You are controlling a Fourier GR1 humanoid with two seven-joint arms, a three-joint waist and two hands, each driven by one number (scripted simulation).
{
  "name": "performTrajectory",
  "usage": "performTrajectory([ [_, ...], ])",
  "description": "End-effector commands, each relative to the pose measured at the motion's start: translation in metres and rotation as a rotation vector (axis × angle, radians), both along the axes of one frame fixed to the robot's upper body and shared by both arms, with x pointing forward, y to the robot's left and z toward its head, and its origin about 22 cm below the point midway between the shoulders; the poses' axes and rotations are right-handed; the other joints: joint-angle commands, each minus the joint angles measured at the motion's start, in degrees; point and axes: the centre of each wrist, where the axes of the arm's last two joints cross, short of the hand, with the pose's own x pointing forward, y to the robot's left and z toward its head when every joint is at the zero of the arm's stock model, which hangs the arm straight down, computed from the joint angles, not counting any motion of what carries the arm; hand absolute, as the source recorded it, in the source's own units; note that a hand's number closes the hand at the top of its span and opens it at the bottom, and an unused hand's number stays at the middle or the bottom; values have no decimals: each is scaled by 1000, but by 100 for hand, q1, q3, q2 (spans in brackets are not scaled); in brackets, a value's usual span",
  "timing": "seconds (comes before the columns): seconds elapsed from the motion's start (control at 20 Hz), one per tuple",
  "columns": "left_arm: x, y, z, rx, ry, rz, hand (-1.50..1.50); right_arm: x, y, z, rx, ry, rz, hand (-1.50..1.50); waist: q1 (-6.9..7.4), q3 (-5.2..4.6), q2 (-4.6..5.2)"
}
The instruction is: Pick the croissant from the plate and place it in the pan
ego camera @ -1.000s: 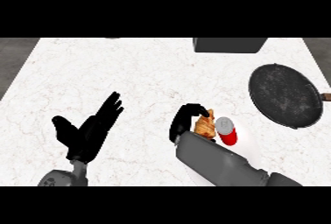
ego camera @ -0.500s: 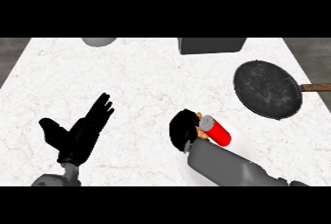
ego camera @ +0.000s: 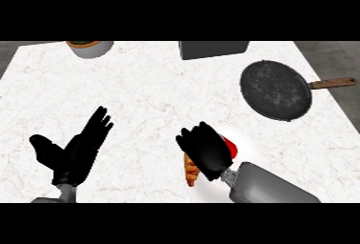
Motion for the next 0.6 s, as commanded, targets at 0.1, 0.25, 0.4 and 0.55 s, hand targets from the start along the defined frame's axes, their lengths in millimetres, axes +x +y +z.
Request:
performTrajectory([
  [0.1, -6, 5, -1, 3, -9, 27, 0, -28, -53, 29, 439, 26, 7, 150, -73, -2, 81],
  [0.25, -2, 4, 3, 4, -15, 19, 0, -35, -91, 38, 563, 74, -25, 150, -60, 0, 159],
  [0.4, -5, -7, 6, -9, -38, -17, 0, -41, -139, 41, 630, 112, -84, 150, 193, -7, 199],
  [0.55, 3, -8, 16, 5, -43, -62, 0, -44, -189, 45, 683, 118, -113, 150, 419, -20, 226],
])
